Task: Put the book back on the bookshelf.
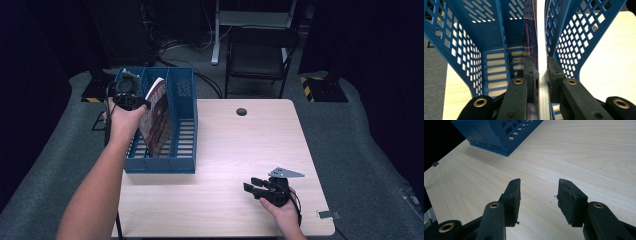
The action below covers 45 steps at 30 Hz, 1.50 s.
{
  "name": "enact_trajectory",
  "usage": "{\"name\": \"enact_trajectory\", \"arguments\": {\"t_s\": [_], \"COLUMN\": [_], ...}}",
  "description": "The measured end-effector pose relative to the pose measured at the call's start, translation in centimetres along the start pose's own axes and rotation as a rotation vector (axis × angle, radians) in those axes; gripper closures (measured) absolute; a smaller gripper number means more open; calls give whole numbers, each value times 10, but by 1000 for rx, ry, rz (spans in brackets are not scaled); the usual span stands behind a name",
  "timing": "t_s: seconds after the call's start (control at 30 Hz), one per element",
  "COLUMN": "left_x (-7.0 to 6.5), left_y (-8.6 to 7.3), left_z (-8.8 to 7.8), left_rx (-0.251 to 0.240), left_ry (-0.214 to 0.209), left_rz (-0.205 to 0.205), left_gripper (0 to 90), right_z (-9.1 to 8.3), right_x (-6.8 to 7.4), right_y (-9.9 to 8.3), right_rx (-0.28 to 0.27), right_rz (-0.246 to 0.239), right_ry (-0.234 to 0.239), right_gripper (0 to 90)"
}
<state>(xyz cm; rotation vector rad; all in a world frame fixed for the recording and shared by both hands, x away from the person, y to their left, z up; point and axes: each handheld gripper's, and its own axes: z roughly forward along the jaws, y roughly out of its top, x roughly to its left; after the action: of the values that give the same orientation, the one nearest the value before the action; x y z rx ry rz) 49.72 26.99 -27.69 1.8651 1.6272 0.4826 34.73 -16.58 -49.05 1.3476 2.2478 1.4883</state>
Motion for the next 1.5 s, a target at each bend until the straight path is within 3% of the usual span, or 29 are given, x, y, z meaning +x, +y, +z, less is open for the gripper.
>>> {"name": "enact_trajectory", "arguments": {"t_s": [0.13, 0.47, 0.67, 0.87, 1.5], "left_x": [0, 0, 0, 2, 7], "left_y": [6, 11, 11, 10, 14], "left_z": [-1, 2, 1, 1, 6], "left_rx": [24, 45, 52, 44, -11], "left_ry": [9, 5, 25, 46, 75], "left_rz": [16, -1, 0, 12, -44], "left_gripper": [811, 816, 834, 839, 844], "right_z": [0, -1, 0, 0, 0], "right_x": [0, -1, 0, 0, -1], "right_y": [0, 0, 0, 0, -1], "right_rx": [2, 0, 5, 4, 9], "right_rz": [2, 4, 1, 2, 7], "right_ry": [2, 3, 4, 2, 3], "right_gripper": [528, 527, 527, 527, 528]}}
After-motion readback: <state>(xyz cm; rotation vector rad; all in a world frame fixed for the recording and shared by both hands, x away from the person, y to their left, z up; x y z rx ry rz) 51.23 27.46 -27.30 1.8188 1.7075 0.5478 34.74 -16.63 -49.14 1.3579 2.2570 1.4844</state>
